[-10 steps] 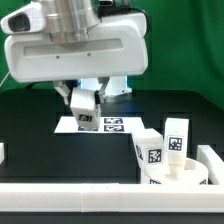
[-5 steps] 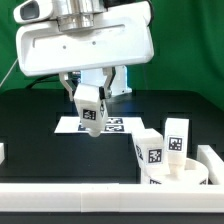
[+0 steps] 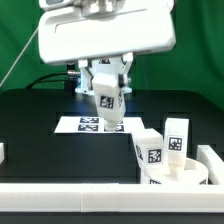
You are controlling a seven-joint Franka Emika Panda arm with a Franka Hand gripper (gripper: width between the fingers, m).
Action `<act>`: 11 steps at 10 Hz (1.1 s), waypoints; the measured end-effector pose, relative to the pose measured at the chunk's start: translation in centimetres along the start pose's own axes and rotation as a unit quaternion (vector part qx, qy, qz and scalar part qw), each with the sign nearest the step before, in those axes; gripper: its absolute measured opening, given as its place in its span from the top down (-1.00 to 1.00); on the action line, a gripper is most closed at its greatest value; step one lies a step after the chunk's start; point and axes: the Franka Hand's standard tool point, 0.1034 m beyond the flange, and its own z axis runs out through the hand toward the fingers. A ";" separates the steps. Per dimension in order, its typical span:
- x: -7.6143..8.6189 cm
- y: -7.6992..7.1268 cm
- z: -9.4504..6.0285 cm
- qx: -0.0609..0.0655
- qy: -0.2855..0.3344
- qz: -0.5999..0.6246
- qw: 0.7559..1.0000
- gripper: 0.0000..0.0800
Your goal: Assemble stool
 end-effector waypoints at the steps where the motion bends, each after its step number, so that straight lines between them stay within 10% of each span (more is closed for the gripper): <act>1: 0.0 -2.3 -0.9 0.008 -0.008 0.012 1.000 0.18; 7: 0.1 -3.6 -1.1 0.014 -0.010 -0.002 1.000 0.18; 11: 0.7 -8.3 -0.6 0.029 -0.005 -0.014 0.999 0.18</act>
Offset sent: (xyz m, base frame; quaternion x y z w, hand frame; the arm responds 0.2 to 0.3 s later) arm 0.0000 0.0000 0.0000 0.0000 0.0000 0.0000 1.0000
